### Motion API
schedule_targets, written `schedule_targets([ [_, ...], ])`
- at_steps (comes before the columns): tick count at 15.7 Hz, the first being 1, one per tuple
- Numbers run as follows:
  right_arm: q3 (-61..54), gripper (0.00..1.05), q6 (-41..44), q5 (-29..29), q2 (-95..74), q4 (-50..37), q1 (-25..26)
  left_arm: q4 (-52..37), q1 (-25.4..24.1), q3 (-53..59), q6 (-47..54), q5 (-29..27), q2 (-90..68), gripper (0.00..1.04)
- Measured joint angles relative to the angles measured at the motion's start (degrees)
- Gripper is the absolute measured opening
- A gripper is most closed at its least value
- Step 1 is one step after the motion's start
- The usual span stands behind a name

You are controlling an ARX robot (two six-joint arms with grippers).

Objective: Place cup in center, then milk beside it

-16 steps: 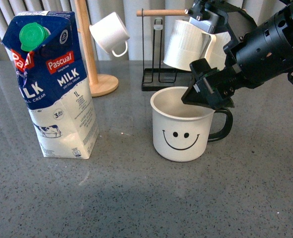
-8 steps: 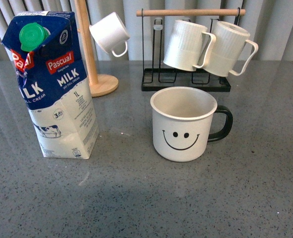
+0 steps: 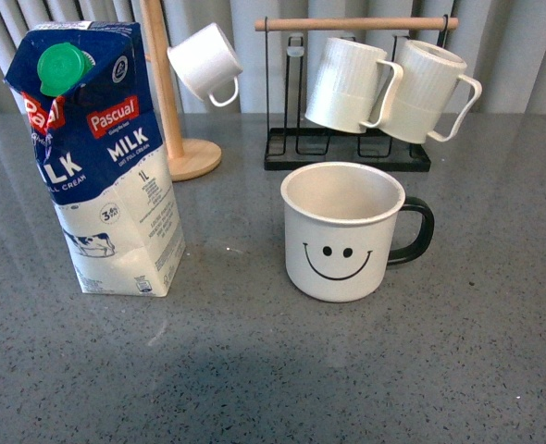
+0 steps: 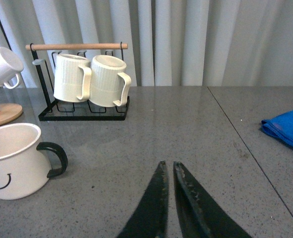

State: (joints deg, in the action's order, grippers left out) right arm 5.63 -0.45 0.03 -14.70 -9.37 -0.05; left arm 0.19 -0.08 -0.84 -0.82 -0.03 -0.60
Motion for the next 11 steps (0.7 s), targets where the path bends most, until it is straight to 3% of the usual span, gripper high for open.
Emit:
schedule_targets([
  [8, -2.5, 0.02, 0.2, 0.0, 4.0, 1.7, 0.1, 0.0, 0.0, 0.0, 0.0, 0.0, 0.0, 0.98],
  [11, -3.6, 0.02, 0.2, -0.1, 12.4, 10.1, 0.1, 0.0, 0.0, 0.0, 0.0, 0.0, 0.0, 0.98],
])
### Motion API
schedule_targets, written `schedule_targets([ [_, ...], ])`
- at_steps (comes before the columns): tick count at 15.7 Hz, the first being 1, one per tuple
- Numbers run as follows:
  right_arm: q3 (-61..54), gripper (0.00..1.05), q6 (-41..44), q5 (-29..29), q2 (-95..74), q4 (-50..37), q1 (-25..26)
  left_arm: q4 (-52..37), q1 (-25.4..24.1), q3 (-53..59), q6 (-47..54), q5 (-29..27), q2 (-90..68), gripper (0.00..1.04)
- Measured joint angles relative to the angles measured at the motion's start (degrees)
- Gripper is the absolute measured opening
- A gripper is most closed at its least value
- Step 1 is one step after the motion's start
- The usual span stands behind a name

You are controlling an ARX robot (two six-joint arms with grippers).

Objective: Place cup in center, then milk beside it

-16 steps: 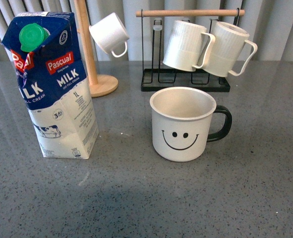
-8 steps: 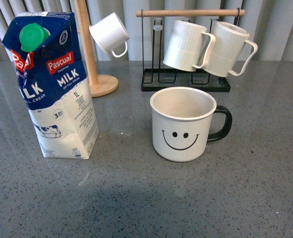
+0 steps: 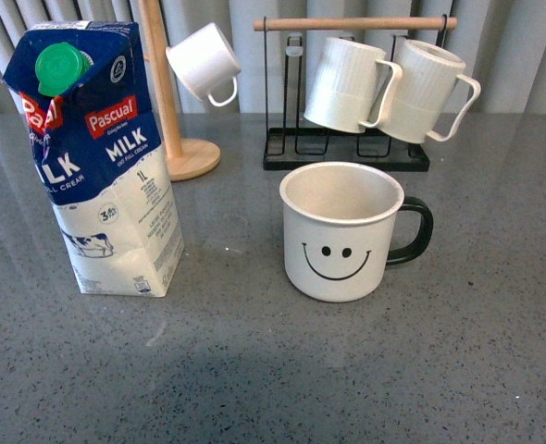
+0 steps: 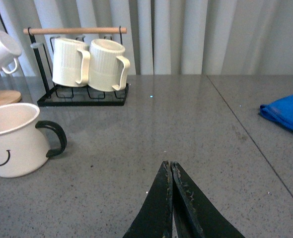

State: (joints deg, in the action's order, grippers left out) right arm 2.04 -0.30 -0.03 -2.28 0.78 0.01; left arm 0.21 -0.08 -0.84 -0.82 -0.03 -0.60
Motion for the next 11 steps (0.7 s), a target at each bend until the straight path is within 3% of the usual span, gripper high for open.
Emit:
schedule_targets([
  [8, -1.3, 0.02, 0.0, 0.0, 2.0, -0.5, 0.0, 0.0, 0.0, 0.0, 0.0, 0.0, 0.0, 0.98],
  [11, -1.3, 0.25, 0.1, 0.0, 2.0, -0.5, 0.0, 0.0, 0.0, 0.0, 0.0, 0.0, 0.0, 0.98],
])
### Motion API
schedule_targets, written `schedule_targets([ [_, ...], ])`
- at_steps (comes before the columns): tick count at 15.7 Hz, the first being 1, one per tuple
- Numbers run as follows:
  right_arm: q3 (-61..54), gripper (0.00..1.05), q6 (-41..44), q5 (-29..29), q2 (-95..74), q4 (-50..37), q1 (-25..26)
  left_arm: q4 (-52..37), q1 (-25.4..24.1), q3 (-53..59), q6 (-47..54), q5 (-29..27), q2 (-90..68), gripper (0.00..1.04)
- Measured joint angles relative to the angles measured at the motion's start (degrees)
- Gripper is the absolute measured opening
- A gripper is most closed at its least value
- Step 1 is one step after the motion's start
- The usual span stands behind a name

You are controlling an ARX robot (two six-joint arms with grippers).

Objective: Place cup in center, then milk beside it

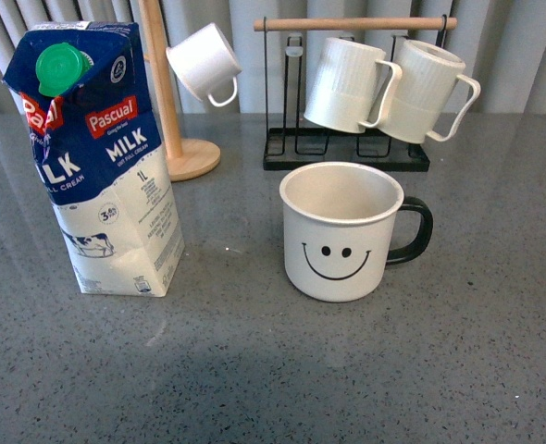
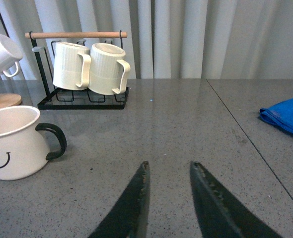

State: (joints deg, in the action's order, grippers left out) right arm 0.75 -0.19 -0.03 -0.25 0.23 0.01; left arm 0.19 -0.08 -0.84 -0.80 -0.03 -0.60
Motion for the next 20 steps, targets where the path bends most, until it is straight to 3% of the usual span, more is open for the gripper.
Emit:
schedule_targets([
  [2, 0.0, 0.51, 0.0, 0.0, 0.0, 0.0, 0.0, 0.0, 0.0, 0.0, 0.0, 0.0, 0.0, 0.98],
  [7, 0.0, 0.99, 0.0, 0.0, 0.0, 0.0, 0.0, 0.0, 0.0, 0.0, 0.0, 0.0, 0.0, 0.98],
  [18, 0.0, 0.98, 0.0, 0.0, 0.0, 0.0, 0.0, 0.0, 0.0, 0.0, 0.0, 0.0, 0.0, 0.98],
  [20, 0.0, 0.98, 0.0, 0.0, 0.0, 0.0, 0.0, 13.1, 6.1, -5.1, -2.5, -11.2, -7.1, 0.98],
])
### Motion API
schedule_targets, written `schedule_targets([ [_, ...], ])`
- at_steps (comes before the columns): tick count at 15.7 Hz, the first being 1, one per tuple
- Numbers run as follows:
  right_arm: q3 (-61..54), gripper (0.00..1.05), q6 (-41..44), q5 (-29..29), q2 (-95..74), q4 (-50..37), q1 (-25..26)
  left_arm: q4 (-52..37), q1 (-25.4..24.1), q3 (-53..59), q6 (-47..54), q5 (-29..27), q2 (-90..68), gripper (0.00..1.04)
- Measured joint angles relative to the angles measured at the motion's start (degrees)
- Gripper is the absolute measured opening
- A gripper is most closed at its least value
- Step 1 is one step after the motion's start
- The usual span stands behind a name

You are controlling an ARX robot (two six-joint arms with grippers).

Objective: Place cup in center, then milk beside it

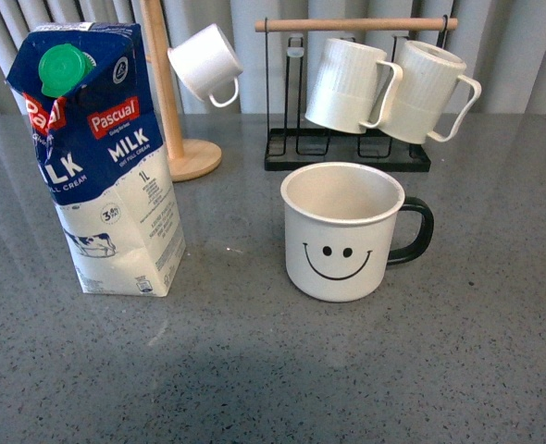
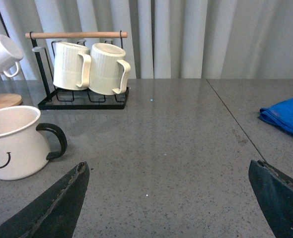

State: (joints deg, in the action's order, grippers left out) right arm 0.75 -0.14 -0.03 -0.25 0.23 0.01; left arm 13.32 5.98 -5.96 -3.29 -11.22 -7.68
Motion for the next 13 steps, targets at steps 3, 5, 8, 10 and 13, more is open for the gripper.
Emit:
schedule_targets([
  [3, 0.0, 0.98, 0.0, 0.0, 0.0, 0.0, 0.0, -1.3, 5.7, -2.6, -2.4, -7.5, -3.3, 0.98],
  [5, 0.0, 0.98, 0.0, 0.0, 0.0, 0.0, 0.0, -9.5, 9.8, -6.6, -3.0, -8.2, -10.1, 0.98],
  [8, 0.0, 0.98, 0.0, 0.0, 0.0, 0.0, 0.0, -23.5, 11.1, -11.8, -2.3, -3.9, -26.4, 0.98],
  [10, 0.0, 0.98, 0.0, 0.0, 0.0, 0.0, 0.0, -31.5, 11.1, -17.6, -0.7, 1.4, -37.4, 0.98],
  [13, 0.0, 0.98, 0.0, 0.0, 0.0, 0.0, 0.0, -35.3, 8.8, -24.5, 0.8, 12.3, -52.1, 0.98],
])
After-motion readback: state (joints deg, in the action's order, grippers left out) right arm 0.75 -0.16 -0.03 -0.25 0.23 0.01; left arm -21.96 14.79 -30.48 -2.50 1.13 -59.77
